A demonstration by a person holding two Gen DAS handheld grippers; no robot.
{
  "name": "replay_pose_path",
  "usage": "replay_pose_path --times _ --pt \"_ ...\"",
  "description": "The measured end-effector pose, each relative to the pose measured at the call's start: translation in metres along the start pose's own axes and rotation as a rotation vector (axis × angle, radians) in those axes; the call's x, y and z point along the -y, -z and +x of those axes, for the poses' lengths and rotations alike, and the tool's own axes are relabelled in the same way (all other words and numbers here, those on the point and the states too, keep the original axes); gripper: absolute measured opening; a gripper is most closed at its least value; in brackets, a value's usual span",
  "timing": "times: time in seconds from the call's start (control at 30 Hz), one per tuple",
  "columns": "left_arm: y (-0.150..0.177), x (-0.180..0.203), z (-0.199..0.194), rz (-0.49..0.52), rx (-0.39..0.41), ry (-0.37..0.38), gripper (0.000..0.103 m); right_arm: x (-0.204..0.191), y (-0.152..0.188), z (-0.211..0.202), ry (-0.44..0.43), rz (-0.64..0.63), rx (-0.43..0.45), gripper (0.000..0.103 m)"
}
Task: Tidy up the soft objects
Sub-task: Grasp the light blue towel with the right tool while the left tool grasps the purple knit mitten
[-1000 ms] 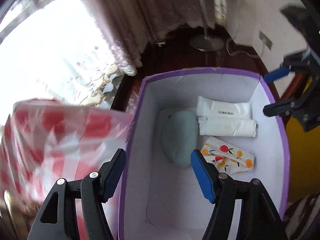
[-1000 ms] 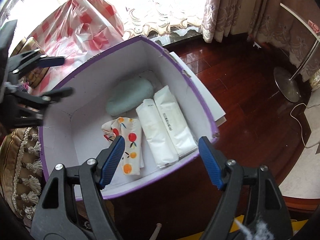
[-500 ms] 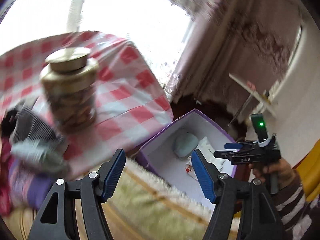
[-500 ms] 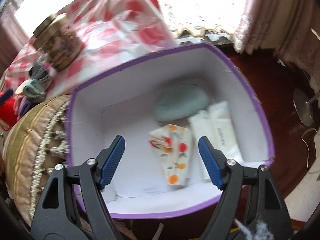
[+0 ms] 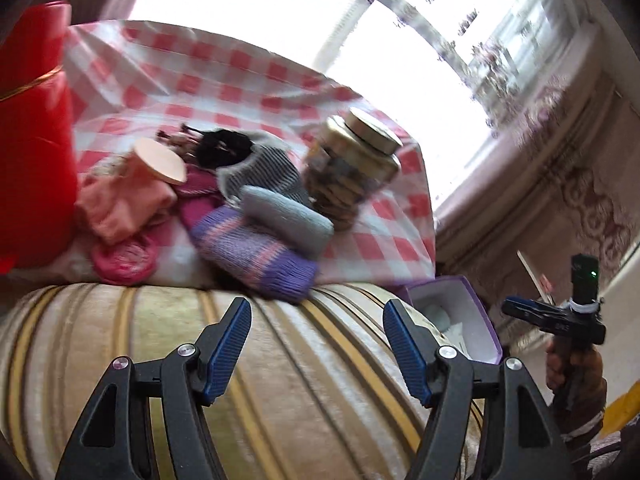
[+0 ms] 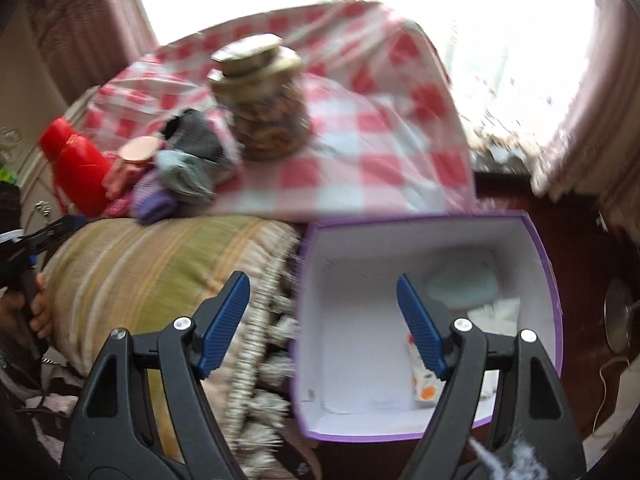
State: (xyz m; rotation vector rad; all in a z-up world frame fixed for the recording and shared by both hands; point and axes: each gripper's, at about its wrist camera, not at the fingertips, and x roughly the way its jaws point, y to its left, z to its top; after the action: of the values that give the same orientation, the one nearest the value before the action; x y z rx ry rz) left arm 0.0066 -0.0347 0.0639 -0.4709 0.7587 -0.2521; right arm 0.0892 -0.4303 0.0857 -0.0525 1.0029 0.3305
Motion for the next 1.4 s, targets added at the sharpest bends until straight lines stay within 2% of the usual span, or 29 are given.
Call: replay_pose_path --times 0.2,0.37,0.53,0.7,0.83,0.97,1.13,1.3,1.37,1.4 --pt "0.001 -0.032 -0.014 -0.066 0.041 -0.033 0.069 -0.045 -0.015 -0.017 -0.052 -0.074 0.04 0.081" --pt "-0.001 -0.047 -0.018 -0.109 0.047 -0.031 0.069 -0.087 -0.022 -0.009 -0.101 -0.156 0.022 0.081" --pt "-0.007 -0.053 -0.007 -0.144 0.011 -0.012 0.069 -0.123 -0.029 0.004 -0.144 -0.24 0.001 0.081" --pt "-0.02 -0.059 0.017 -0.139 -0.048 -0.03 0.069 -0.153 -0.04 0.026 -0.169 -0.296 -0.027 0.081" --pt "-0.04 -0.059 0.037 -0.057 -0.083 -0.069 0.069 -0.172 -0.054 0.044 -0.175 -0.327 -0.053 0.081" --pt "-0.061 -0.053 0.065 0.102 -0.154 -0.124 0.069 -0.188 -0.068 0.062 -0.18 -0.344 -0.075 0.081" --pt "-0.08 -0.058 0.103 0.208 -0.246 -0.138 0.063 -0.209 -0.085 0.086 -0.189 -0.382 -0.099 0.081" --pt "-0.089 -0.062 0.134 0.263 -0.32 -0.127 0.062 -0.228 -0.102 0.111 -0.173 -0.416 -0.12 0.081" --pt "-0.088 -0.065 0.144 0.267 -0.347 -0.114 0.055 -0.236 -0.107 0.123 -0.154 -0.434 -0.126 0.081" --pt "-0.086 -0.068 0.15 0.261 -0.372 -0.105 0.047 -0.241 -0.109 0.13 -0.139 -0.448 -0.128 0.081"
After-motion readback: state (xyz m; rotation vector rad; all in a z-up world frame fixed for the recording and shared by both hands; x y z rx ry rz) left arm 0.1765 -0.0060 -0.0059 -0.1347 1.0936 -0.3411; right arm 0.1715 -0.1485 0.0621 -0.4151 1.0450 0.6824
